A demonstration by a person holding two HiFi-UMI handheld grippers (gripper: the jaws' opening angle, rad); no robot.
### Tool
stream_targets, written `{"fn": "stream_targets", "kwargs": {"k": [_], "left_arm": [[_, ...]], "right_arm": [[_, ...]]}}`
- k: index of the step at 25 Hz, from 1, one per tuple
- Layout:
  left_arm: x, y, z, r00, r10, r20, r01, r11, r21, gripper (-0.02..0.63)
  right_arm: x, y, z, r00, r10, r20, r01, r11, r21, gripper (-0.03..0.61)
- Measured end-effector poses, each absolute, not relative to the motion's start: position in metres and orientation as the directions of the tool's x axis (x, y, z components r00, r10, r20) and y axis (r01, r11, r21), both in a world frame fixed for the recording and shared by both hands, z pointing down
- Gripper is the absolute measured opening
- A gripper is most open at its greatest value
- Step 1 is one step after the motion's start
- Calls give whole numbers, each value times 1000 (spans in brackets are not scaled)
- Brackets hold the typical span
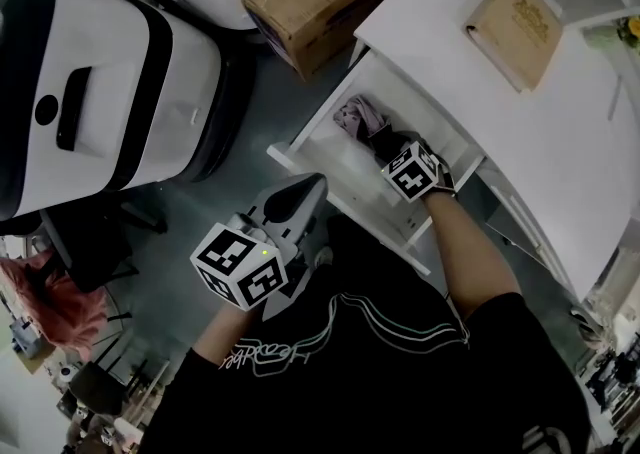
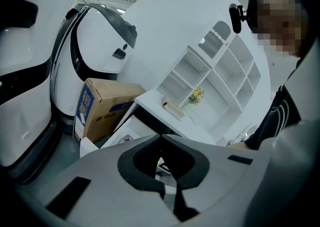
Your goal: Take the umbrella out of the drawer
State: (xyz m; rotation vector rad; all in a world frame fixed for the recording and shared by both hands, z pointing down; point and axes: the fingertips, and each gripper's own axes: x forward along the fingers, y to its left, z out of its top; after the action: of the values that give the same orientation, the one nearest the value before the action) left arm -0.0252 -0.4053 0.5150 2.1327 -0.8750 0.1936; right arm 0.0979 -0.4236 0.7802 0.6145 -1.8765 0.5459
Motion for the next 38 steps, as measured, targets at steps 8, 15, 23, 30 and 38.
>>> {"fn": "stream_targets", "kwargs": {"k": [8, 15, 23, 30, 38], "left_arm": [[-29, -391, 511, 755, -518, 402, -640, -446, 626, 17], [-38, -366, 502, 745, -515, 424, -655, -445, 611, 17], [-45, -325, 475, 738, -519, 431, -668, -475, 573, 17], [-46, -270, 436, 763, -509, 400, -644, -538, 544, 17], [-56, -210, 397, 791, -503, 349, -610, -599, 518, 17]], "right_arm": [[98, -424, 779, -304, -147, 941, -674, 731, -104, 218], [97, -414, 752, -295, -167, 941, -675, 733, -82, 215], [104, -389, 688, -363, -280, 889, -756, 645, -105, 213], [105, -336, 597, -410, -417, 811, -785, 615, -81, 212], [78, -254, 479, -499, -601, 625, -831, 536, -148, 212]]}}
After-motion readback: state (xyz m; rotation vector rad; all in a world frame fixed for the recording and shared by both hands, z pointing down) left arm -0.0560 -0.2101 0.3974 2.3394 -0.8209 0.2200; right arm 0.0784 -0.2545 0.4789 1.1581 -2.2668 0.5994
